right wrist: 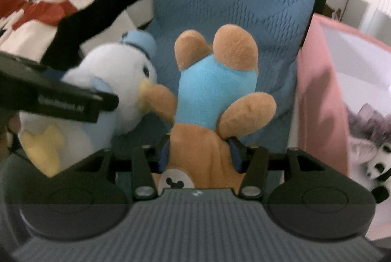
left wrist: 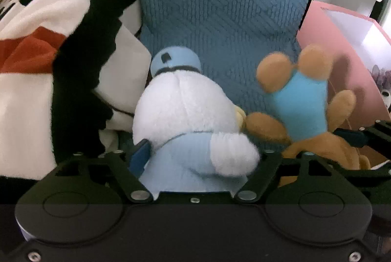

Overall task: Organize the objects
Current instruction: 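Lift the duck plush with left tool while right tool lifts the brown bear, then carry the duck plush with left tool while right tool carries the bear over the box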

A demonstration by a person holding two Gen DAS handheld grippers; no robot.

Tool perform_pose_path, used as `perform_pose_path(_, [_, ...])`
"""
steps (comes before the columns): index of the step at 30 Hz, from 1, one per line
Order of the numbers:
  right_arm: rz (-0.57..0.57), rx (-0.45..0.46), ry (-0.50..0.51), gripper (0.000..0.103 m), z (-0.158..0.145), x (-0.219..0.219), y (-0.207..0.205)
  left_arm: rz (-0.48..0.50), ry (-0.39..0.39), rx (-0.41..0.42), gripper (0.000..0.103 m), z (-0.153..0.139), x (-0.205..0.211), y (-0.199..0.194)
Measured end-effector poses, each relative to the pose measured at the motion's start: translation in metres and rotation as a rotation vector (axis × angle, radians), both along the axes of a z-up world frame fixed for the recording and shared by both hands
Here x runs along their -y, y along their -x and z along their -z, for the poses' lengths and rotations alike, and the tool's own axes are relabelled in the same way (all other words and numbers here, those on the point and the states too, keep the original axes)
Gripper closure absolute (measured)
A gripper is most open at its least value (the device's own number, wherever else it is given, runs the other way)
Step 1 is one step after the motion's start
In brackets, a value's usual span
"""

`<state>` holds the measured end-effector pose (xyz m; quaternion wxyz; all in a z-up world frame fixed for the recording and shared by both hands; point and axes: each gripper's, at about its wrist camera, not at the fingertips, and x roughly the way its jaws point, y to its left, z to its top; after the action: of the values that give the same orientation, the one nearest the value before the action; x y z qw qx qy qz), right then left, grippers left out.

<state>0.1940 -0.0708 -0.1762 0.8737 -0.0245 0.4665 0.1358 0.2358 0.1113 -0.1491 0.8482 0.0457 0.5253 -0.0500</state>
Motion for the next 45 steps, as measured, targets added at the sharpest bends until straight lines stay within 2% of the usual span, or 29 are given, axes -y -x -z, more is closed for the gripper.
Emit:
perform_pose_path(4, [0.004,-0.024,-0.012,0.044,0.010,-0.001,-0.004,0.010,-0.008,-0.045,0.012,0.013,-0.005,-0.009])
perform_pose_path(7, [0.028,-0.025,-0.015,0.034,0.014,-0.002,-0.010,0.008,-0.006,-0.066,0.008,0.024,-0.010,-0.010])
perform_pose_path(9, [0.049,-0.020,-0.012,0.033,0.017,-0.003,-0.014,0.009,-0.008,-0.078,0.008,0.031,-0.013,-0.009])
perform_pose_path(16, [0.047,-0.035,-0.003,0.030,0.034,-0.009,-0.018,-0.030,0.066,-0.111,0.008,0.041,-0.029,-0.015])
perform_pose_path(21, [0.036,-0.056,0.007,0.030,0.049,-0.015,-0.023,-0.029,0.053,-0.122,0.012,0.048,-0.030,-0.021])
perform_pose_path(23, [0.045,-0.072,-0.008,0.031,0.055,-0.015,-0.027,-0.038,0.043,-0.117,0.018,0.049,-0.030,-0.021])
perform_pose_path(26, [0.066,-0.085,-0.028,0.039,0.059,-0.012,-0.030,-0.066,0.054,-0.105,0.023,0.047,-0.035,-0.018])
perform_pose_path(29, [0.061,-0.072,-0.017,0.046,0.052,-0.013,-0.028,-0.097,0.078,-0.090,0.027,0.042,-0.040,-0.013])
perform_pose_path(45, [0.068,-0.060,-0.040,0.046,-0.006,0.006,0.004,-0.231,0.214,-0.008,0.028,-0.002,-0.039,0.030])
